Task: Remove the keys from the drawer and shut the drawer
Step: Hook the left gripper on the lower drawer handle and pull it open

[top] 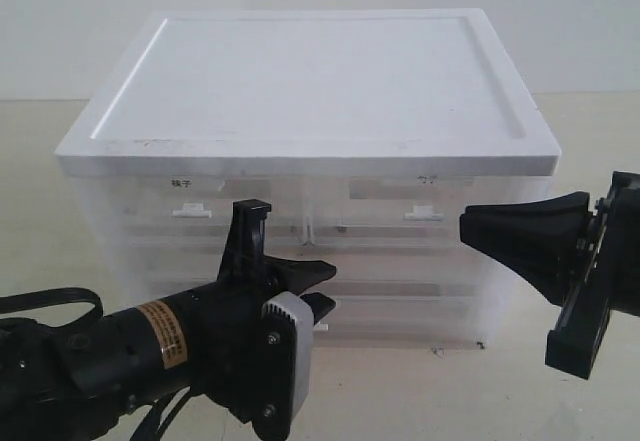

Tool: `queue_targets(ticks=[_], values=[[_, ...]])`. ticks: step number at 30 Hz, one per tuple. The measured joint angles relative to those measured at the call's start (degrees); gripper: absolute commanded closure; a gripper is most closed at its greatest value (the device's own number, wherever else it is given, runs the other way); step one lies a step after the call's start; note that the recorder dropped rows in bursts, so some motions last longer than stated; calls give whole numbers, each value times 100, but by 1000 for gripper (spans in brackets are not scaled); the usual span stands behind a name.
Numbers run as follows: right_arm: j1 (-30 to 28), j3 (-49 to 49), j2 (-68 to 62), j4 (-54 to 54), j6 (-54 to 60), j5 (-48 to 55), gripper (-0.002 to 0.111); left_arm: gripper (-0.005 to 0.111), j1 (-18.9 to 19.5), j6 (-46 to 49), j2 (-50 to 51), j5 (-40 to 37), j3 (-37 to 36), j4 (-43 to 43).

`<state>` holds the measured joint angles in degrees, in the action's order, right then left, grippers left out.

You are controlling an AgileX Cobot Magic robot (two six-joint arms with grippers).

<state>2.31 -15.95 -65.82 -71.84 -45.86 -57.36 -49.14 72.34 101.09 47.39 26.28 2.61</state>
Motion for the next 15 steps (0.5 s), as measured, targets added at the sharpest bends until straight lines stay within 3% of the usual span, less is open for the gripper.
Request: queue_targets(ticks=[1,6,15], values=[[0,0,0,0,0,0,109,102,-27,83,0,35,0,78],[0,0,0,0,0,0,109,102,-223,617,0,100,13,576],[0,0,0,0,0,0,109,102,-900,1539,0,245,-60,1875]])
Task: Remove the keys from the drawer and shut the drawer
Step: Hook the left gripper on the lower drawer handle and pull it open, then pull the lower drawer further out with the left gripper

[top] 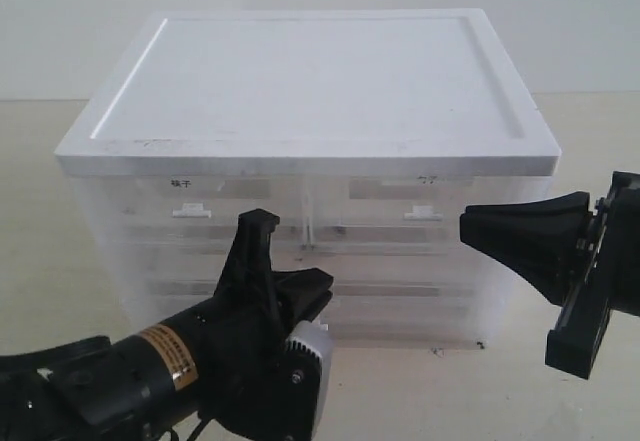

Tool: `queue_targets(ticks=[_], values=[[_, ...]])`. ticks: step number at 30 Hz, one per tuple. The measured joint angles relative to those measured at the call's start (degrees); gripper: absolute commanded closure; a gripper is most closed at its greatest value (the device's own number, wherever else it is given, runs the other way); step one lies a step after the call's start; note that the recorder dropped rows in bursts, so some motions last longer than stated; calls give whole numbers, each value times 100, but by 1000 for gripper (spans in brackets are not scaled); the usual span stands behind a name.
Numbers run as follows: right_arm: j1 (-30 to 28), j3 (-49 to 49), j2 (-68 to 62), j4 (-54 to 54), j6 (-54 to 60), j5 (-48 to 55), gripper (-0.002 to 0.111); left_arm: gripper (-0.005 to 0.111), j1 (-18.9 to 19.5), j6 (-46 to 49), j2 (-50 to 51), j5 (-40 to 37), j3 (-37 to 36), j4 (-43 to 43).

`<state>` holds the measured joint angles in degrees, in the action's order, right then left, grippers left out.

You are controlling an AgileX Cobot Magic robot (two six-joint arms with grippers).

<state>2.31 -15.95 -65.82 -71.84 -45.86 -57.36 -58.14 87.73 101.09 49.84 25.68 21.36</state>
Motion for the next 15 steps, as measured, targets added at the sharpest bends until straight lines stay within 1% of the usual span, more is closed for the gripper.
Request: queue_targets(ticks=[5,10,15], values=[[0,0,0,0,0,0,109,102,-505,124,-19,162,-128,595],[0,0,0,0,0,0,109,102,-916,490,-35,234,-149,1334],[0,0,0,0,0,0,109,102,-1343,746,-386,-80,-210,1977]])
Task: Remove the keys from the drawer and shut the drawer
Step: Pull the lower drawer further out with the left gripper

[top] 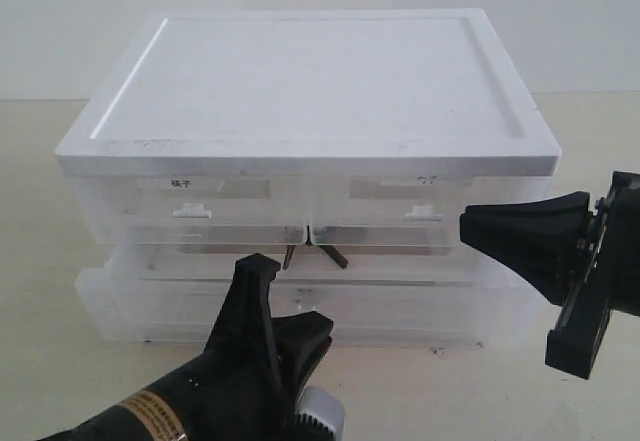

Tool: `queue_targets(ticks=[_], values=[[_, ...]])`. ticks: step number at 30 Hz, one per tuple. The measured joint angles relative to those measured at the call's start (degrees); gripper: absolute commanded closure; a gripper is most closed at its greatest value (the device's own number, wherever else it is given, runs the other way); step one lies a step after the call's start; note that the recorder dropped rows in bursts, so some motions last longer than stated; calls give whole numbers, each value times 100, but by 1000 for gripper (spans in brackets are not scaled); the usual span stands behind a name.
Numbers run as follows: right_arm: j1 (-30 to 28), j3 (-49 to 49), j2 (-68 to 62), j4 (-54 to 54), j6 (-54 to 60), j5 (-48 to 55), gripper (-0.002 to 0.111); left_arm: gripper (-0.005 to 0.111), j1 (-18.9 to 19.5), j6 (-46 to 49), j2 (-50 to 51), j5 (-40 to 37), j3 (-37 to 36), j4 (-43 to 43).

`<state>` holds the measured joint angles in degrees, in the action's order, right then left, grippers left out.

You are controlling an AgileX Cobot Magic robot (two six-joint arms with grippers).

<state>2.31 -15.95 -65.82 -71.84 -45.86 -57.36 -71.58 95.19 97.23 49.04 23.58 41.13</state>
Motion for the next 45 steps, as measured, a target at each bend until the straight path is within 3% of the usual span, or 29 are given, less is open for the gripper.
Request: queue_targets(ticks=[8,13,16,20,23,26,32,37,45], values=[[0,0,0,0,0,0,109,102,-328,393,-997,-1784,-89,751],[0,0,0,0,0,0,109,99,-351,230,-1575,-2388,-89,935],[0,0,0,0,0,0,109,84,-351,-63,-1950,-2490,36,1409],[0,0,0,0,0,0,109,51,-351,101,-2306,-2523,269,1840],[0,0,0,0,0,0,109,44,-351,301,-2334,-2396,362,1967],[0,0,0,0,-12,0,109,45,-226,658,-2211,-2223,374,2181],[0,0,0,-8,-12,0,109,52,515,734,-1373,-2212,537,2375],[0,0,0,-8,-12,0,109,101,625,698,-1295,-2199,618,2339],[0,0,0,-35,-22,0,109,102,629,1566,-1328,-2373,701,2870]])
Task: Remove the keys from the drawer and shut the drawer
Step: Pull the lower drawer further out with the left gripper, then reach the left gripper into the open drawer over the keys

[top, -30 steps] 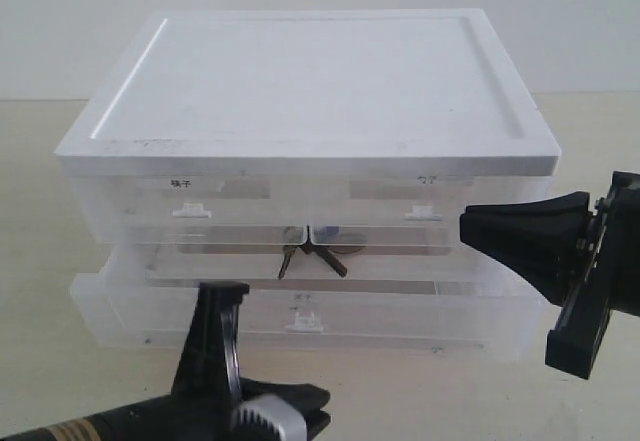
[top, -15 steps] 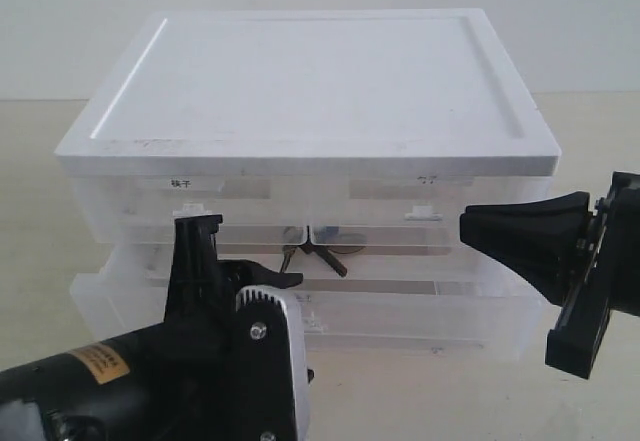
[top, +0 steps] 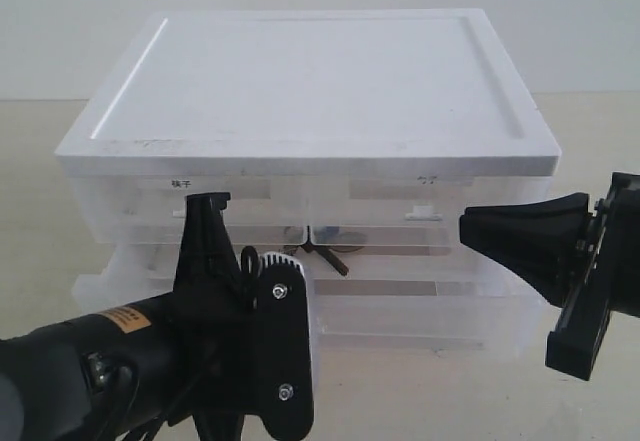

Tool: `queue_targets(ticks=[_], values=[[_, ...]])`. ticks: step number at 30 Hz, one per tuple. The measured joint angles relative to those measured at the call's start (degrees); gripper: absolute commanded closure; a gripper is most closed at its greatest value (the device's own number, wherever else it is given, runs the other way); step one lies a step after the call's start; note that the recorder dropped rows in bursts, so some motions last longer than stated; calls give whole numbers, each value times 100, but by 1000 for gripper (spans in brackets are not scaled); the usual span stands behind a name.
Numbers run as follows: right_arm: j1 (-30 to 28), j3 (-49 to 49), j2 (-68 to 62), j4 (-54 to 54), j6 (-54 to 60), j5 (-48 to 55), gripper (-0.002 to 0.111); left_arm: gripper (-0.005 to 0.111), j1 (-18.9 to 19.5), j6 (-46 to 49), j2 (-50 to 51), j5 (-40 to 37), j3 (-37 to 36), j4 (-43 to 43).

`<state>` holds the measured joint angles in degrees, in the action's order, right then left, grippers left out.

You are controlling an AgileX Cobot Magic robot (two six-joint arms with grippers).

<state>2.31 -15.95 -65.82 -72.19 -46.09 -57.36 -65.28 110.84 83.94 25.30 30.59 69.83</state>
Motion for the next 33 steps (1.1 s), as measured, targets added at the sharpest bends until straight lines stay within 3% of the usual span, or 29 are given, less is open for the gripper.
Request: queue_targets(ticks=[5,15,27,30,33], values=[[0,0,0,0,0,0,109,102,0,953,-155,-197,72,973],[0,0,0,37,0,0,109,102,-297,1112,-956,-1065,-100,1929],[0,0,0,48,0,37,109,101,-328,1112,-1139,-1147,-431,1974],[0,0,0,48,0,37,109,87,-328,1112,-1139,-1134,-440,1963],[0,0,0,48,0,37,109,61,-328,1112,-1139,-1078,-492,1976]])
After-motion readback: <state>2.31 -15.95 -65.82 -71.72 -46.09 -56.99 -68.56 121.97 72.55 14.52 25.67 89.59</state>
